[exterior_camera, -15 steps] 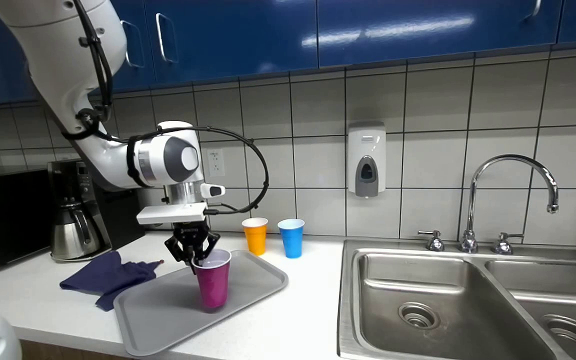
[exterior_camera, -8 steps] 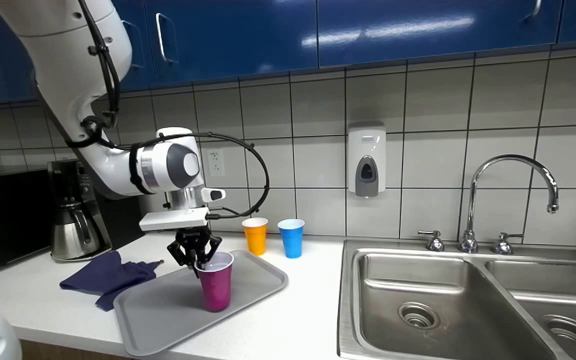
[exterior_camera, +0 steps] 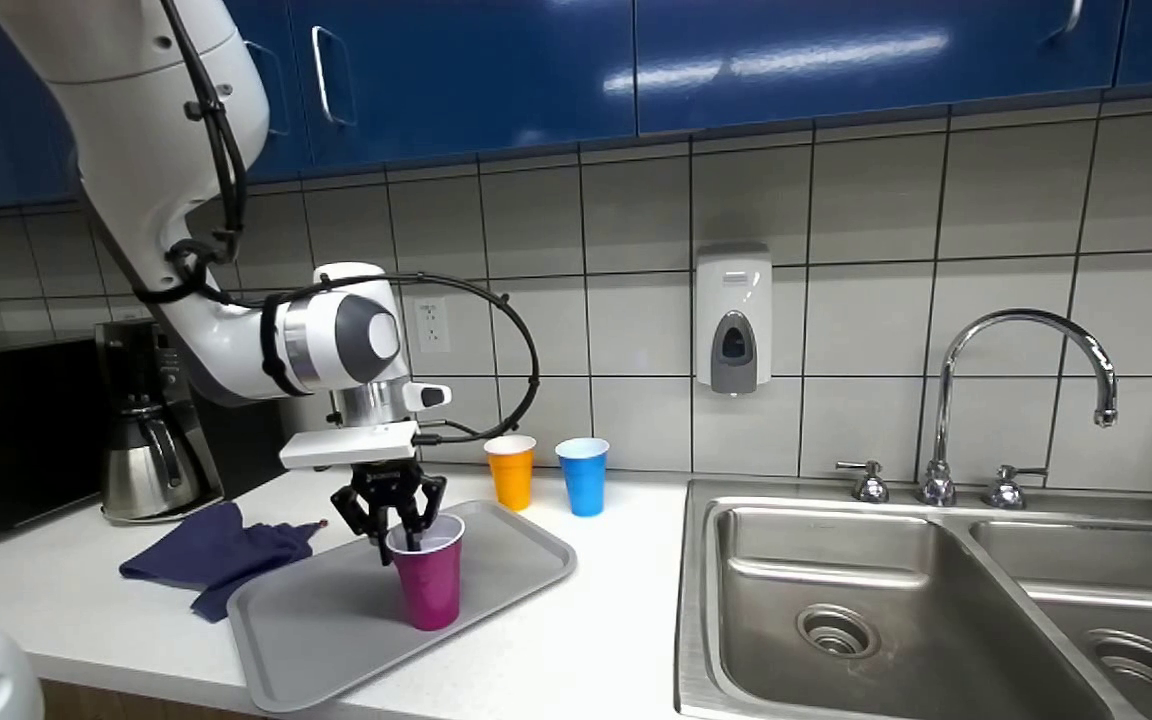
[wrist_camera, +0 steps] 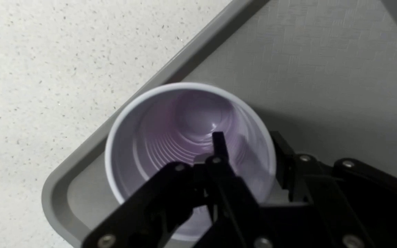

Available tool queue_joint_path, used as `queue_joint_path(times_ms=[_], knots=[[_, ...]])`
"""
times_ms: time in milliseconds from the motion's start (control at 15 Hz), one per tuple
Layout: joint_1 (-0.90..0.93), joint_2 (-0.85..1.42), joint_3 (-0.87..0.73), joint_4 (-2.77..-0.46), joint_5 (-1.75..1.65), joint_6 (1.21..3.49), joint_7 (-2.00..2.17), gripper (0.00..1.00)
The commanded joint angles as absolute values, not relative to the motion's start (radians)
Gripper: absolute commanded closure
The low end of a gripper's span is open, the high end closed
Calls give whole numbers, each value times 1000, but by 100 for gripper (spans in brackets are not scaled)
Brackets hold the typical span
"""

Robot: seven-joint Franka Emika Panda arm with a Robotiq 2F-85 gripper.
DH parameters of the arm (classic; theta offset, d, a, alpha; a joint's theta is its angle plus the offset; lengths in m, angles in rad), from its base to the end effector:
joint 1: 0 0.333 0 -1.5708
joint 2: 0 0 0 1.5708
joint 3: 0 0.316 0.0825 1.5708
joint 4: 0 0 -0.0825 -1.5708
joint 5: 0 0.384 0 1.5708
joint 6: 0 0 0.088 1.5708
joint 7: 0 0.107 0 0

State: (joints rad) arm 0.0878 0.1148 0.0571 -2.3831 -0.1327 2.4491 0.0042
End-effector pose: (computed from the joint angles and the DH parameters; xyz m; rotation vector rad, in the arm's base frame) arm 0.4921 0.0720 0.2688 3.0390 0.3737 -0.0650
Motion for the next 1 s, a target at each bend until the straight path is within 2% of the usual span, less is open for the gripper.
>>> queue_joint_path(times_ms=[0,267,333,933], knots=[[93,120,56,-2368,-168,2440,53,33],[89,83,61,-2381,-129,2418,42,3],[88,72,62,-2385,-123,2415,39,0],[89,-43,71,-2387,-31,2311,39,0]])
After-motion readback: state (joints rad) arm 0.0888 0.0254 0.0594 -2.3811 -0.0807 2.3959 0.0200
